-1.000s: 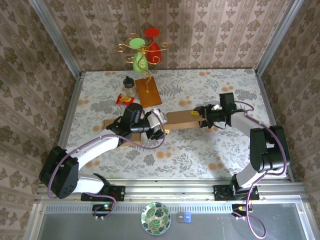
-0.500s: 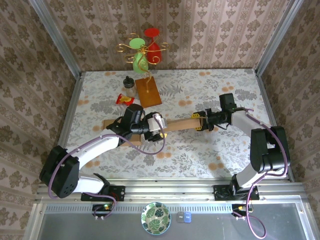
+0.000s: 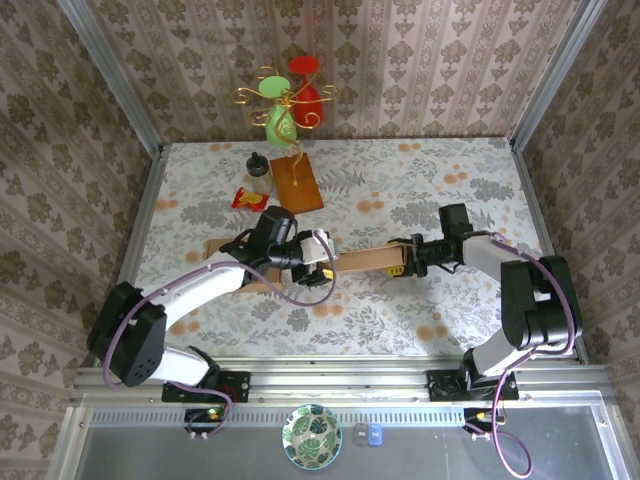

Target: Fold the paper box

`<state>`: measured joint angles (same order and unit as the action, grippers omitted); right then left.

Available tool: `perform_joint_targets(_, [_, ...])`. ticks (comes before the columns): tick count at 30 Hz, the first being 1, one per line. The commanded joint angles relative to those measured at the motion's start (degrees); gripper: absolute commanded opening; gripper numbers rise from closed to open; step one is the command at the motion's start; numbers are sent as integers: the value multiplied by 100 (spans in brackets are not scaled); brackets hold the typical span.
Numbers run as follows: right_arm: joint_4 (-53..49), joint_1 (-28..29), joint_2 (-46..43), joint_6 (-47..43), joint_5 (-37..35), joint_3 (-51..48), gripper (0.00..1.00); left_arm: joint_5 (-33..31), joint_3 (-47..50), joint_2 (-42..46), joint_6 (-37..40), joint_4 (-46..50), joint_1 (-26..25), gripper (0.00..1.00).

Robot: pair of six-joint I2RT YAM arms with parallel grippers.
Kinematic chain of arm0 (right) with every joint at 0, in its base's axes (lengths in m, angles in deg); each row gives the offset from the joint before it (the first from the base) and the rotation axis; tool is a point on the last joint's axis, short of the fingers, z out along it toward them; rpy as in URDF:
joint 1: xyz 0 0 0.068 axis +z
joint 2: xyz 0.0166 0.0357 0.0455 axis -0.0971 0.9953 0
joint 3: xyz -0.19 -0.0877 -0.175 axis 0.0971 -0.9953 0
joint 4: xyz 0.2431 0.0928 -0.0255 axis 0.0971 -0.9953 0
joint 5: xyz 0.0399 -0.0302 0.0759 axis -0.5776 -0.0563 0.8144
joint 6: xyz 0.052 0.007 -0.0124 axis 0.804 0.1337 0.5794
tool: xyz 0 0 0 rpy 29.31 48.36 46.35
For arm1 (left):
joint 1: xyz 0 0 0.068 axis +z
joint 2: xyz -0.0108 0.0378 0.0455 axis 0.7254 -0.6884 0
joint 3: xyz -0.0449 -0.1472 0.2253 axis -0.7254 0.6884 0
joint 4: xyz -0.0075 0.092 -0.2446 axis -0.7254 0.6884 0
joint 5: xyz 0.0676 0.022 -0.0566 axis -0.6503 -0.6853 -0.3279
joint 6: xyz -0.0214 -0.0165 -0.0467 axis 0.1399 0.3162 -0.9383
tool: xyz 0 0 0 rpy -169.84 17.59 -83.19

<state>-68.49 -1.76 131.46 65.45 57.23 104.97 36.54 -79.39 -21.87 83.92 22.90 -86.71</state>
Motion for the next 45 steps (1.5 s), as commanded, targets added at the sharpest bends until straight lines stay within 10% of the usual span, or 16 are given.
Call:
perform_joint_targets(1, [143, 40, 172, 297, 15, -127, 42, 146, -212, -120, 168, 218, -54, 70])
perform_joint_targets(32, [-1085, -1140, -144, -513, -791, 391, 70, 540, -1569, -1246, 63, 1486, -90, 52])
perform_joint_targets(45, [-3383, -1257, -2463, -2380, -4450, 1321, 65, 512, -1699, -1392, -436, 1555, -73, 48])
